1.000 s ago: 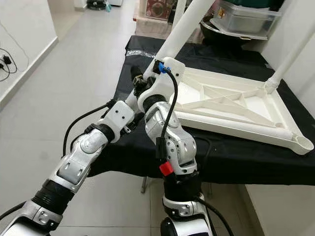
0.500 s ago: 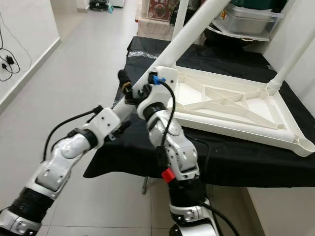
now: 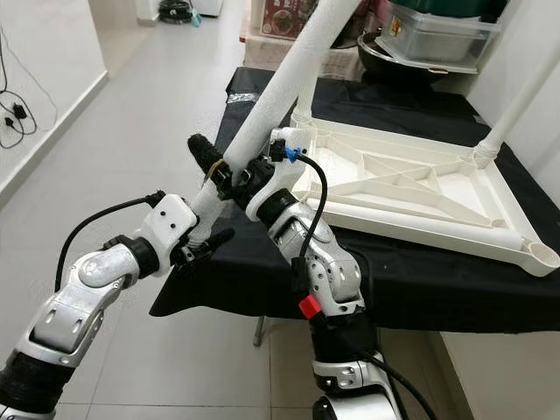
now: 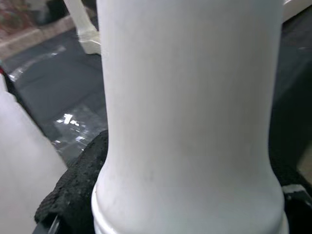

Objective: Building children table

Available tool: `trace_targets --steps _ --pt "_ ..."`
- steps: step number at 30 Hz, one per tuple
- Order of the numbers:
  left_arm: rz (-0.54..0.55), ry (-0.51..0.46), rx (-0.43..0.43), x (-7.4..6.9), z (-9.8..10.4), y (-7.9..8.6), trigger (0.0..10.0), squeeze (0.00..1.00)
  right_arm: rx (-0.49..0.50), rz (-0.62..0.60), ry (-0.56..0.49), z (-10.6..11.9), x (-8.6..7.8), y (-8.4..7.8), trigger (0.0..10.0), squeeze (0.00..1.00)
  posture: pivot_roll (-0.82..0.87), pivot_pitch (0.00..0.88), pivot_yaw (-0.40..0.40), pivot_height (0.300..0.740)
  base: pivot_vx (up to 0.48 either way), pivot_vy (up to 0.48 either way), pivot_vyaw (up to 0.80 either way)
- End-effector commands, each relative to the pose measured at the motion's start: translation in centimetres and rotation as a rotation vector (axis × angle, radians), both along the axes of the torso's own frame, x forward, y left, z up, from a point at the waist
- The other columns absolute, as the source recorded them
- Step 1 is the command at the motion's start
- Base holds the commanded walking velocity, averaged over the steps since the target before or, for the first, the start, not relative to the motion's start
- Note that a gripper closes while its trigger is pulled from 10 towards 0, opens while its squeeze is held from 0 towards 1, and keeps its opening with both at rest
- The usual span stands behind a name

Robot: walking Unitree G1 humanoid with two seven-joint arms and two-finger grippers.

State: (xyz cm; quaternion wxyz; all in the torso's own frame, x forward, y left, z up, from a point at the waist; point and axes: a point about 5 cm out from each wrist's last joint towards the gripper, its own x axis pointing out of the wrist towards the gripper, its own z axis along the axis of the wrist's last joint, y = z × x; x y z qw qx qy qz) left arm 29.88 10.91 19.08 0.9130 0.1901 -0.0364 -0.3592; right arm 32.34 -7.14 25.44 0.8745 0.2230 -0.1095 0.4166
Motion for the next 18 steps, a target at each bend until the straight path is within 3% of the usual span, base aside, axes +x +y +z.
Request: trace_targets --steps 1,8,16,18 --pt "-0.091 0.076 -0.002 -1.1 -0.8 -0.4 10.0 0.0 -0.004 0.069 -0.002 -0.2 -0.2 0.3 10.0 0.0 0.11 0.108 -0.068 0.74 0.0 0.0 0.0" --pt "-0.237 0.267 0.006 -3.9 -2.6 0.6 10.0 0.0 -0.026 0.212 -0.021 -0.8 -0.5 0.1 10.0 0.0 0.11 0.112 -0.064 0.74 0.0 0.0 0.0" --pt "-0.244 0.305 0.01 -4.0 -2.6 1.5 10.0 0.0 -0.057 0.267 -0.026 -1.3 -0.9 0.1 10.0 0.0 0.11 0.106 -0.061 0.74 0.0 0.0 0.0" --pt "-0.249 0.303 0.023 -3.7 -2.2 2.0 10.0 0.0 -0.064 0.339 -0.022 -1.6 -1.5 0.3 10.0 0.0 0.11 0.102 -0.056 0.74 0.0 0.0 0.0"
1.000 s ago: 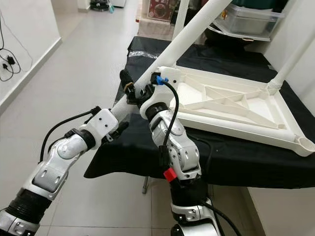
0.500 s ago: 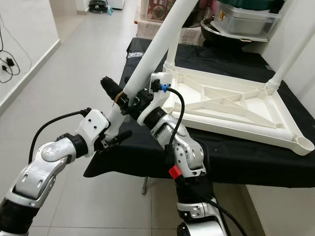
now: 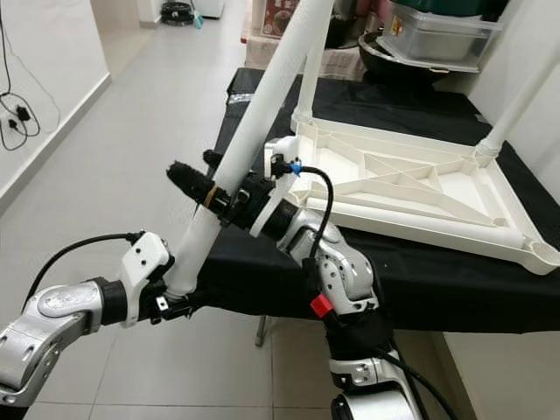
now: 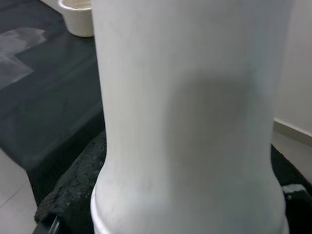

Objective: Building children table

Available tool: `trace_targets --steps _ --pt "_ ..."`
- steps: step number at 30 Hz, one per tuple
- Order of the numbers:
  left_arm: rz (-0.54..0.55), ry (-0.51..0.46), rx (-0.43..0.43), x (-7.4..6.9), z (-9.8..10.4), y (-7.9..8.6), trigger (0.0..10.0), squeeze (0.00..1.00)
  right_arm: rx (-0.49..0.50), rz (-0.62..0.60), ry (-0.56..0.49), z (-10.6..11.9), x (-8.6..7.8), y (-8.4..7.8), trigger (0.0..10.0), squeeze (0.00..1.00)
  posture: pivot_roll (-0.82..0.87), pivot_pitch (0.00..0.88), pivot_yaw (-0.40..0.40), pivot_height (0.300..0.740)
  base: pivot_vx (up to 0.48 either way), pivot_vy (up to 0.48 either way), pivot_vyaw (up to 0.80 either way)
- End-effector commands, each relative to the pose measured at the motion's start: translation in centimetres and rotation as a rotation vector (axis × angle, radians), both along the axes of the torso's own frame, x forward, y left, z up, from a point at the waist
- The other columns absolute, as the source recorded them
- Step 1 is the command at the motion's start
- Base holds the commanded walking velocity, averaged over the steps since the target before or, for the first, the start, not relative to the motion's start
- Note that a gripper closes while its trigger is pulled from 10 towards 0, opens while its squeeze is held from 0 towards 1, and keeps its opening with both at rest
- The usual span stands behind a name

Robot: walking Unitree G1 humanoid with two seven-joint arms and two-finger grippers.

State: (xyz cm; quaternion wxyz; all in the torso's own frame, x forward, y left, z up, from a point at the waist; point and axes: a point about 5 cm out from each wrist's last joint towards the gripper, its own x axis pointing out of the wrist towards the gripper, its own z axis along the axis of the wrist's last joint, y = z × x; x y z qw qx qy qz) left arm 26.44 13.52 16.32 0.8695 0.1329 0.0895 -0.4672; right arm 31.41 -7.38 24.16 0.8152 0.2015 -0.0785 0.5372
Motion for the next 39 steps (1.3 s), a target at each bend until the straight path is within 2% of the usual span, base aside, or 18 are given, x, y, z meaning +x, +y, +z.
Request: trace_targets --steps 1,6,9,23,35,36,37,38,39 --pt "-0.065 -0.011 0.007 -0.1 0.6 -0.5 10.0 0.0 -0.007 0.093 0.012 -0.4 -0.9 0.7 10.0 0.0 0.11 0.102 -0.056 0.74 0.0 0.0 0.0" --pt "-0.07 -0.007 0.006 -0.1 0.7 -0.5 10.0 0.0 -0.022 0.131 0.012 -0.6 -1.4 0.9 10.0 0.0 0.11 0.095 -0.055 0.74 0.0 0.0 0.0" --pt "-0.094 0.015 -0.013 -0.5 0.6 -0.9 10.0 0.0 -0.028 0.169 0.007 -0.9 -1.8 1.2 10.0 0.0 0.11 0.091 -0.057 0.74 0.0 0.0 0.0" --pt "-0.173 0.081 -0.032 -2.1 -0.2 -1.8 10.0 0.0 -0.01 0.154 -0.015 -0.2 -1.1 1.4 10.0 0.0 0.1 0.089 -0.058 0.74 0.0 0.0 0.0" --pt "-0.168 0.084 -0.006 -2.1 -0.1 -1.1 10.0 0.0 -0.039 0.246 -0.009 -0.6 -1.9 1.7 10.0 0.0 0.1 0.095 -0.059 0.74 0.0 0.0 0.0" --pt "-0.168 0.087 -0.006 -2.1 -0.2 -1.1 10.0 0.0 -0.038 0.256 -0.01 -0.6 -2.1 1.7 2.9 0.0 0.1 0.095 -0.059 0.74 0.0 0.0 0.0" --pt "-0.169 0.086 -0.002 -2.1 -0.2 -1.1 10.0 0.0 -0.033 0.257 -0.006 -0.6 -2.1 1.7 2.9 0.0 0.1 0.098 -0.06 0.74 0.0 0.0 0.0" --pt "-0.168 0.086 -0.001 -2.1 -0.2 -1.1 10.0 0.0 -0.031 0.26 -0.006 -0.6 -2.1 1.7 0.0 0.0 0.1 0.098 -0.06 0.74 0.0 0.0 0.0" --pt "-0.168 0.086 -0.001 -2.1 -0.2 -1.1 10.0 0.0 -0.031 0.26 -0.006 -0.6 -2.1 1.7 0.0 0.0 0.1 0.098 -0.06 0.74 0.0 0.0 0.0"
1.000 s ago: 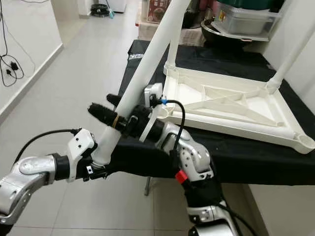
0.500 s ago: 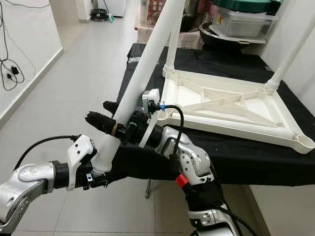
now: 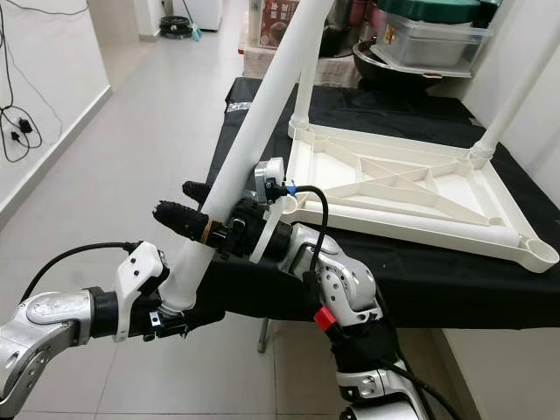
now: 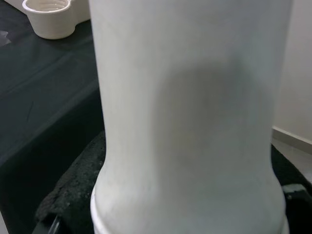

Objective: Building children table

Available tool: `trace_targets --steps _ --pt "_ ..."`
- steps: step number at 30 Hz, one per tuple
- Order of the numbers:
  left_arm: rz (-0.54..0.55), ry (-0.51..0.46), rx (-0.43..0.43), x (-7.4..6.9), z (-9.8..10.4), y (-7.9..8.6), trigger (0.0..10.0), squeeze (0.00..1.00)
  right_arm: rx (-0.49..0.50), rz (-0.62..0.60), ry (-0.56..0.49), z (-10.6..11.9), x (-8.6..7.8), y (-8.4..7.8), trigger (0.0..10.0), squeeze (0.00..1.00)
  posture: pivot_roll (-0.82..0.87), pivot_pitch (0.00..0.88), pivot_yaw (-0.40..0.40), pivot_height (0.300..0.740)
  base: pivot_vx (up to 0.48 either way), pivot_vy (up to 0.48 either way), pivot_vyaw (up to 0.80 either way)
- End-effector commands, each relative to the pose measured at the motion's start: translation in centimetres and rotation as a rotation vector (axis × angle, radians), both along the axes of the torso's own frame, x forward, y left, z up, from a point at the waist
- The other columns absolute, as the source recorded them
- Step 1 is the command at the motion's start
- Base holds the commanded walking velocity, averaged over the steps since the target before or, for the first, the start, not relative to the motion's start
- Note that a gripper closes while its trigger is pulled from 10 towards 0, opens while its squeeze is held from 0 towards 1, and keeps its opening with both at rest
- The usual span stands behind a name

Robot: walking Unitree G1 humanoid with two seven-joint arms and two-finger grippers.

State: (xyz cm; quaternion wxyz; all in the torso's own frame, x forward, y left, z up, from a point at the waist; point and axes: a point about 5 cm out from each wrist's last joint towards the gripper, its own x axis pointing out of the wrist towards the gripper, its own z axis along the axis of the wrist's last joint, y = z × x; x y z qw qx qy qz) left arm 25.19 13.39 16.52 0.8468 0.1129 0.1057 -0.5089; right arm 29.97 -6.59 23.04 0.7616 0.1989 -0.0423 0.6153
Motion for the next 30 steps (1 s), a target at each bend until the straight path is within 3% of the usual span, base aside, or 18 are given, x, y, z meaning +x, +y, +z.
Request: trace_targets --steps 1,20,21,26,27,30 --pt "-0.081 0.022 0.019 -0.8 -0.4 -1.0 10.0 0.0 0.007 0.061 -0.021 0.5 -0.7 0.9 0.0 0.0 0.1 0.098 -0.06 0.74 0.0 0.0 0.0" --pt "-0.06 0.053 0.041 -0.6 -1.0 -1.0 10.0 0.0 0.062 0.009 -0.009 1.2 0.2 1.1 0.0 0.0 0.1 0.103 -0.056 0.74 0.0 0.0 0.0" --pt "-0.056 0.057 0.036 -0.5 -0.9 -1.0 10.0 1.0 0.062 0.01 -0.011 1.3 0.2 1.0 0.0 0.0 0.1 0.103 -0.058 0.74 0.0 0.0 0.0" --pt "-0.048 0.043 0.054 -0.4 -0.9 -0.7 10.0 1.0 0.063 0.005 -0.016 1.4 0.3 0.9 0.0 0.0 0.1 0.103 -0.056 0.74 0.0 0.0 0.0" --pt "-0.039 0.038 0.071 -0.3 -1.1 -0.5 10.0 0.0 0.063 -0.003 -0.017 1.5 0.4 0.8 0.0 0.0 0.1 0.104 -0.056 0.74 0.0 0.0 0.0" --pt "-0.021 0.029 0.084 -0.1 -1.2 -0.2 10.0 0.0 0.062 -0.016 -0.02 1.6 0.6 0.7 0.0 0.0 0.1 0.103 -0.058 0.74 0.0 0.0 0.0"
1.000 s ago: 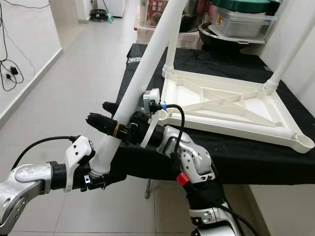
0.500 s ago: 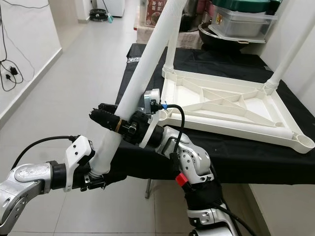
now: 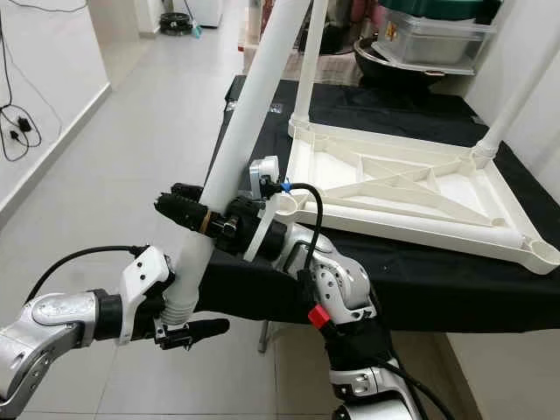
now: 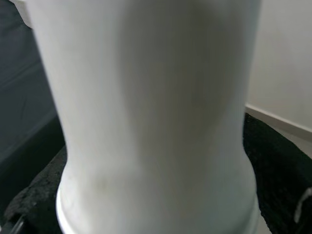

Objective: Building children table

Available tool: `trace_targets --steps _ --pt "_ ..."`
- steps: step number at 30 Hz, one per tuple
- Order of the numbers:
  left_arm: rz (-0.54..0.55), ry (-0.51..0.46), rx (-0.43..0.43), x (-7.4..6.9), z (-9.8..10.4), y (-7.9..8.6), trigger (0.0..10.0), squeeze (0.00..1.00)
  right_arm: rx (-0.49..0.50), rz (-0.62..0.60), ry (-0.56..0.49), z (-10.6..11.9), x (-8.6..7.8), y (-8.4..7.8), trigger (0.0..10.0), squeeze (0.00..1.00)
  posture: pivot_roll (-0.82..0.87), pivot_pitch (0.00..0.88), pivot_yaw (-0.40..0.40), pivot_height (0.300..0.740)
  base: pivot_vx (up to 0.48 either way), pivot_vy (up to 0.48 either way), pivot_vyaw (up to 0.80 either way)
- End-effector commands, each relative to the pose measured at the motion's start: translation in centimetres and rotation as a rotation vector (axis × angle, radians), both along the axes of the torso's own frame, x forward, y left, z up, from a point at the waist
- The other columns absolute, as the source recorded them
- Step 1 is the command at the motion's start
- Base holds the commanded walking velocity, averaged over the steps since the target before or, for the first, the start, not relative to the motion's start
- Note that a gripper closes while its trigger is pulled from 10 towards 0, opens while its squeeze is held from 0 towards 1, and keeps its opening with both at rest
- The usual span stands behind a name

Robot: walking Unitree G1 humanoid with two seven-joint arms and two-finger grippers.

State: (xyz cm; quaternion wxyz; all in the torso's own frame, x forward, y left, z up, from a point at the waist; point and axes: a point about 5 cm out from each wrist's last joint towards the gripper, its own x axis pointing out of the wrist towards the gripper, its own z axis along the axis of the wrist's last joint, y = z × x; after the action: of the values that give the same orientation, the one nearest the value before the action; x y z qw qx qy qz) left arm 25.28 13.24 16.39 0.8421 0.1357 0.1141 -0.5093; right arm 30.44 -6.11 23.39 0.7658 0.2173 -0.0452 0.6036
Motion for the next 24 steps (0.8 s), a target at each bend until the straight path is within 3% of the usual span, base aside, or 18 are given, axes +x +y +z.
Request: trace_targets --steps 1,7,14,18,22,24 --pt "0.01 0.029 0.049 0.0 -1.1 0.2 10.0 0.0 0.031 -0.009 -0.044 1.3 0.3 0.0 0.0 0.0 0.1 0.105 -0.059 0.74 0.0 0.0 0.0" --pt "0.11 -0.004 0.09 0.9 -1.6 1.9 10.0 0.0 0.036 -0.091 -0.053 1.6 1.3 -1.0 0.0 0.0 0.1 0.103 -0.058 0.74 0.0 0.0 0.0" --pt "0.274 -0.015 0.121 1.5 -2.6 4.4 10.0 0.0 0.02 -0.434 -0.052 2.4 4.9 -3.8 0.0 0.0 0.1 0.1 -0.06 0.74 0.0 0.0 0.0" --pt "0.297 -0.004 0.087 1.2 -2.9 4.1 10.0 0.0 0.028 -0.569 -0.043 2.7 5.9 -5.1 0.0 0.0 0.1 0.099 -0.062 0.74 0.0 0.0 0.0" --pt "0.363 -0.122 0.003 1.2 -1.8 2.6 10.0 0.0 -0.018 -0.792 -0.1 3.5 6.9 -6.6 0.0 0.0 0.1 0.092 -0.063 0.74 0.0 0.0 0.0" --pt "0.363 -0.122 0.003 1.2 -1.8 2.6 10.0 0.0 -0.018 -0.792 -0.1 3.5 6.9 -6.6 0.0 0.0 0.1 0.092 -0.063 0.74 0.0 0.0 0.0"
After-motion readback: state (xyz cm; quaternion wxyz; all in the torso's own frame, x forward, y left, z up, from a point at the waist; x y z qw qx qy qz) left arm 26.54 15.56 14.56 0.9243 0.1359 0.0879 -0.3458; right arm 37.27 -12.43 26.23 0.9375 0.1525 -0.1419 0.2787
